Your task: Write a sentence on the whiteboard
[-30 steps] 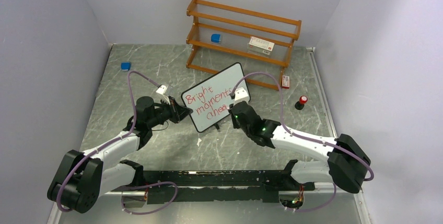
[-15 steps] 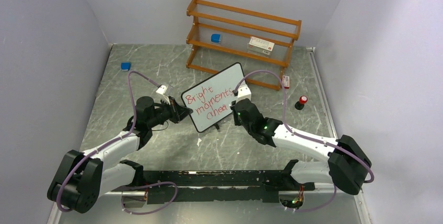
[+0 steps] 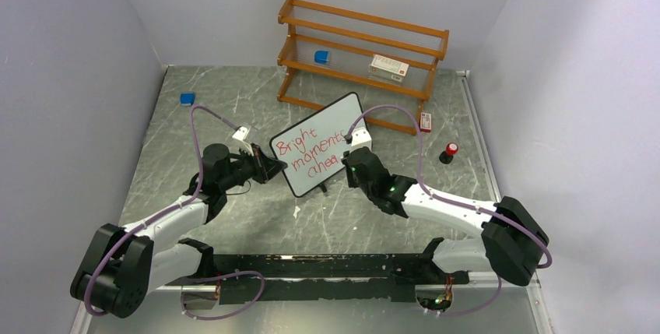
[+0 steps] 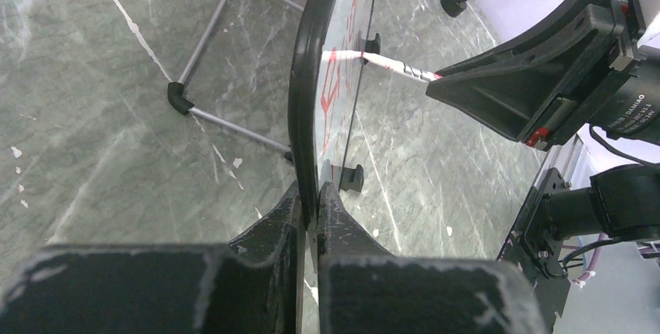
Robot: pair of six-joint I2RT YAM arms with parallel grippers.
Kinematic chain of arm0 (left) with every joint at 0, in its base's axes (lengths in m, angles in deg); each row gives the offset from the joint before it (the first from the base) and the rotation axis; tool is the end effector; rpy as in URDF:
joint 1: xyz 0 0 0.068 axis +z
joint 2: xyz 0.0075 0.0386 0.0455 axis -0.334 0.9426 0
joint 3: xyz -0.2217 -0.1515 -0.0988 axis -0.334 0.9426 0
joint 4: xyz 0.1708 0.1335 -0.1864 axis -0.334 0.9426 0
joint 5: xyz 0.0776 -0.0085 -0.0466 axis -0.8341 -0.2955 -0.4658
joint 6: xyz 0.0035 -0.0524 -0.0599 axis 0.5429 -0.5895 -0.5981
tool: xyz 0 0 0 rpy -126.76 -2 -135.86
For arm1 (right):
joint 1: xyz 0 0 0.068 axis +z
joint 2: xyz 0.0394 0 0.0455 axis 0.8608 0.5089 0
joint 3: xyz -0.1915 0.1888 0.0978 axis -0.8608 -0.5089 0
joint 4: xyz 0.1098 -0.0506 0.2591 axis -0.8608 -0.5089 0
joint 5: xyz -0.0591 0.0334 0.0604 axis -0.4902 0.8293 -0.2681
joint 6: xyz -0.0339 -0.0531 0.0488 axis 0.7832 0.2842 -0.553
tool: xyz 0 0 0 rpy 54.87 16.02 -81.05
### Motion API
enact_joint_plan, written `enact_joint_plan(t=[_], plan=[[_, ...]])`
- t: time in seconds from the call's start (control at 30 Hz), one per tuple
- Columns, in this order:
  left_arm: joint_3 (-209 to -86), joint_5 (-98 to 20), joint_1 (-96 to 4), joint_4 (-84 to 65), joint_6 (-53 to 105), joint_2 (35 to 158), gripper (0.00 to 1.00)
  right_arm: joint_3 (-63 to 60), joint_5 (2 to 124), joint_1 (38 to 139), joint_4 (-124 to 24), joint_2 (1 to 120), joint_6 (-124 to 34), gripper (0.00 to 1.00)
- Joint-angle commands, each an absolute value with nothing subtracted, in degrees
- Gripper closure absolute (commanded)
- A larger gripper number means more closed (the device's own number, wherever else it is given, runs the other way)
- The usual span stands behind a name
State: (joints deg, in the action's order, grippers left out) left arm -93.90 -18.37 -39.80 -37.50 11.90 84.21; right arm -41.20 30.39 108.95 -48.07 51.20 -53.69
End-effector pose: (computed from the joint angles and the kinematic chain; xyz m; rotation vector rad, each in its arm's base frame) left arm 0.2312 -0.1211 0.1779 0.2791 1.9052 -1.0212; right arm 0.2163 0.2097 0.1891 -0.3875 2.0893 0.2049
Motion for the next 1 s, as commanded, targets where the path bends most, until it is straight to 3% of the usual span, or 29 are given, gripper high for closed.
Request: enact_joint_plan(t=[0.0,0.97], plan=[[-94.7,-21.5,-39.6,-34.1,14.4,84.8,0.95,-40.3,31.0,108.5,-45.4,51.4,-53.2,1.00],[-94.9,-21.9,-39.5,-33.7,14.2,84.8,0.95,-40.2,32.8,108.5,-44.8,49.2,-52.5,1.00]])
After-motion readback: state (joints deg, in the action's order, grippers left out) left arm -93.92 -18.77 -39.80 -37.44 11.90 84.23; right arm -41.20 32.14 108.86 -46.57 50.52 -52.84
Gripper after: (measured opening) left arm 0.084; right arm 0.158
